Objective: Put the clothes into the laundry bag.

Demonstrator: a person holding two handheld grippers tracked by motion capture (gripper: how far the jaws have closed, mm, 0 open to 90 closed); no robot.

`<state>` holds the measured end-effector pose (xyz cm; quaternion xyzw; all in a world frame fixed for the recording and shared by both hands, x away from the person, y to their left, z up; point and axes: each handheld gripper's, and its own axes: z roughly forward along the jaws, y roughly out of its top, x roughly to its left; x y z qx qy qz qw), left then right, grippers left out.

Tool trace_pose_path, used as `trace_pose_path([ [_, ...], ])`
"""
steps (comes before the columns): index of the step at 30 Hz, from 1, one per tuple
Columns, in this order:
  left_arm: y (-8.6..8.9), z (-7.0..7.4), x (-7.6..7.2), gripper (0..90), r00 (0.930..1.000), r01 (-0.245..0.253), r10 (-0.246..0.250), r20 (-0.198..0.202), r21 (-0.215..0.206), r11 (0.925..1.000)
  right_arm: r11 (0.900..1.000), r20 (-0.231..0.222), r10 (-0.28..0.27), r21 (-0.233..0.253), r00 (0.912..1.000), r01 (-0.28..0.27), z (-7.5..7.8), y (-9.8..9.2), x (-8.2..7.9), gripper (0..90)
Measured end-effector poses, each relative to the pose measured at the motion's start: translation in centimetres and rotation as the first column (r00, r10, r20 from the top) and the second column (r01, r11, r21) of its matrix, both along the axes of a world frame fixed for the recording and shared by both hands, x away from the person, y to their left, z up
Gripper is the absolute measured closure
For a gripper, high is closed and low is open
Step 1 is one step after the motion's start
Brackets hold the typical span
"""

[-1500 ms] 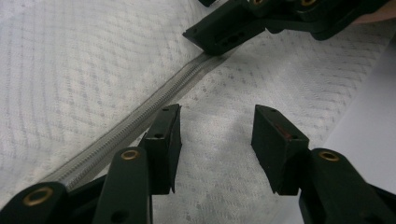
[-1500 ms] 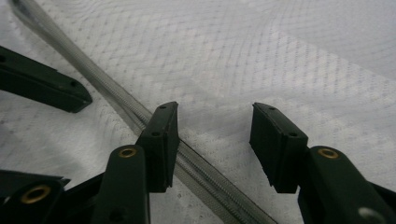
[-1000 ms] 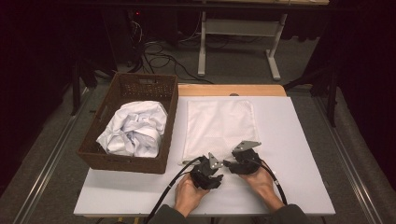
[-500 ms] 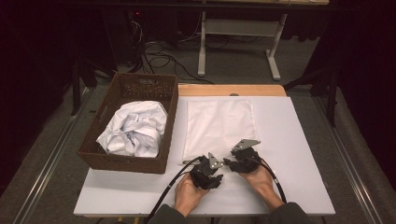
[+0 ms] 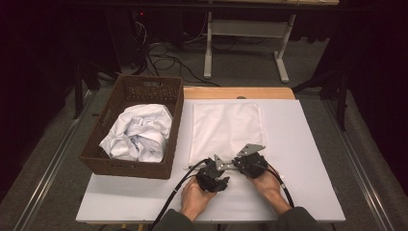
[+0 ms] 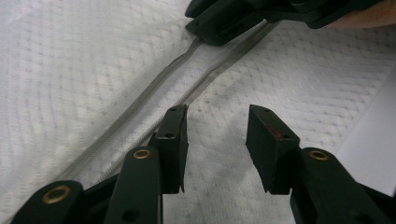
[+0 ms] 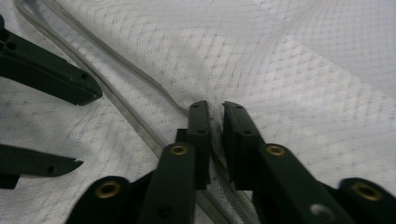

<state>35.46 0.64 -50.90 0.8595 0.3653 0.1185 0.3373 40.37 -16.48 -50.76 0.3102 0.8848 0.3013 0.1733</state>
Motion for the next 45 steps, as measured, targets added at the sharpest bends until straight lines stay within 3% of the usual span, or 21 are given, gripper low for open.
trace_pose_path([
  [5, -0.2, 0.0, 0.4, 60.9, 0.9996, -0.019, 0.019, 0.02, -0.015, 0.9997, 0.999, 0.005, 0.003, -0.034, 1.0, -0.003, 0.4, 0.1, 0.0, 88.5],
  [7, -0.2, 0.2, 0.5, 63.5, 0.9987, -0.031, 0.033, 0.039, -0.036, 0.9989, 1.0, 0.008, 0.003, -0.019, 1.0, -0.003, 0.7, -0.1, 0.0, 88.5],
  [11, -0.4, 0.4, 0.8, 66.8, 0.999, -0.029, 0.031, 0.032, -0.061, 0.9978, 1.0, 0.011, 0.002, -0.009, 0.9999, -0.002, 1.6, -0.2, -0.2, 88.6],
  [18, -1.5, 0.1, 1.3, 74.9, 0.9999, -0.008, 0.008, 0.014, -0.015, 0.9999, 1.0, 0.018, 0.014, 0.004, 0.9997, -0.014, 3.0, -0.3, -0.3, 88.9],
  [25, -1.3, 0.2, 1.3, 81.7, 0.9999, -0.004, 0.004, 0.009, 0.004, 1.0, 0.999, 0.008, 0.001, 0.032, 1.0, -0.002, 4.6, -0.5, -0.4, 89.1],
  [35, -1.2, 0.4, 0.9, 86.6, 0.9999, 0.015, -0.015, 0.003, 0.038, 0.9992, 1.0, 0.0, -0.006, 0.03, 1.0, 0.006, 7.0, -0.5, -0.6, 89.1],
  [39, -1.0, 0.9, 0.2, 84.9, 0.999, 0.044, -0.045, 0.007, 0.032, 0.9985, 1.0, -0.002, -0.002, 0.026, 1.0, 0.002, 7.5, -0.5, -0.7, 89.1],
  [42, -0.9, 1.2, -0.2, 70.5, 0.9981, 0.062, -0.062, 0.009, 0.02, 0.9979, 0.999, -0.011, -0.011, 0.033, 0.9999, 0.011, 7.6, -0.5, -0.6, 89.1],
  [45, -1.2, 1.1, -0.4, 63.3, 0.9972, 0.074, -0.073, -0.012, 0.023, 0.997, 0.999, -0.014, -0.01, 0.032, 0.9999, 0.01, 7.6, -0.4, -0.6, 89.1],
])
